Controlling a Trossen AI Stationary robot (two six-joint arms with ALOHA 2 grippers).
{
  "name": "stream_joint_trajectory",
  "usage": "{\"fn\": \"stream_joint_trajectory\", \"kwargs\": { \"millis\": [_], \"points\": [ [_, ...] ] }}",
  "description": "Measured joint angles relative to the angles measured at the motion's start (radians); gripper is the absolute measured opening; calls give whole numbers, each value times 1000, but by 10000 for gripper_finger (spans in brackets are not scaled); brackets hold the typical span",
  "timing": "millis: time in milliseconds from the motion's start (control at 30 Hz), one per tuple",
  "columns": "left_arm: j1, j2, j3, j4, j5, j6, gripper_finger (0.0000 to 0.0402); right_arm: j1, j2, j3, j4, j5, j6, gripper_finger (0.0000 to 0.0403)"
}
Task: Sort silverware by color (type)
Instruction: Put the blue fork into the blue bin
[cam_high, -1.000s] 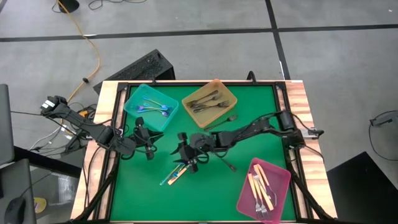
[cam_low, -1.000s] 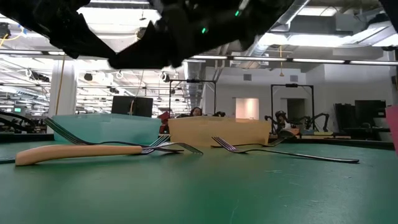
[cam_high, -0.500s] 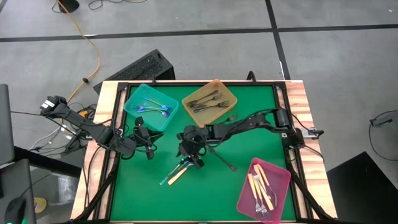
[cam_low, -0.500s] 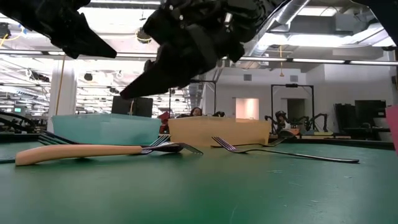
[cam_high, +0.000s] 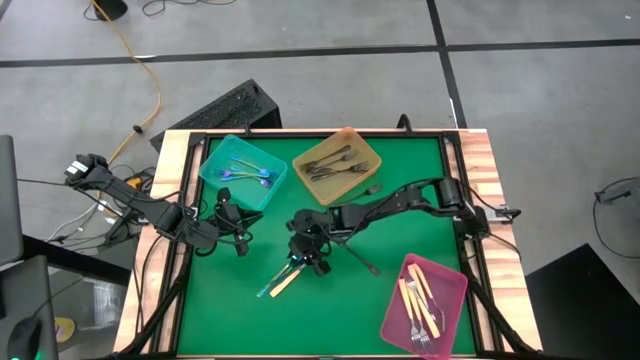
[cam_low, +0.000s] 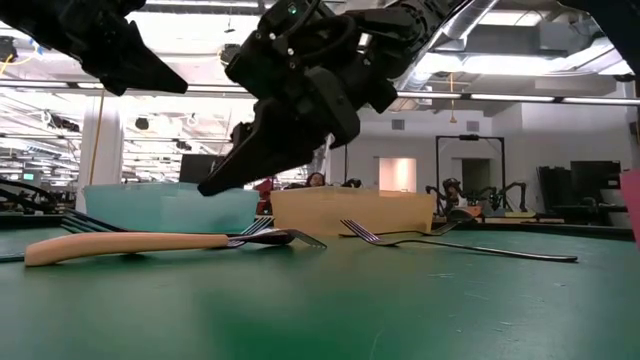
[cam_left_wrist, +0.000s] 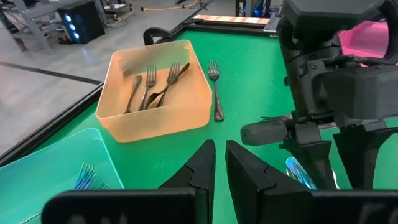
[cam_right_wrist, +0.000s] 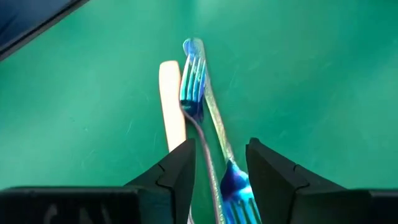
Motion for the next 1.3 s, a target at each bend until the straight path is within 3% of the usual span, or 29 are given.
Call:
{"fn": "stream_joint_trajectory", "kwargs": {
  "millis": [600,767,900,1100,1300],
  "points": [
    [0,0,0,-1,-4,10,25,8,39,2,-17,29,-63,150],
    [0,0,0,-5,-4,10,25,3,81,0,34,-54,7,150],
    [0,0,0,-6,-11,10,25,-8,81,0,21,-62,15,150],
    [1,0,0,-9,-17,10,25,-21,80,1,-13,-4,-3,149],
    [1,0,0,-9,-18,14,25,-8,76,3,-56,176,-57,143]
  ]
}}
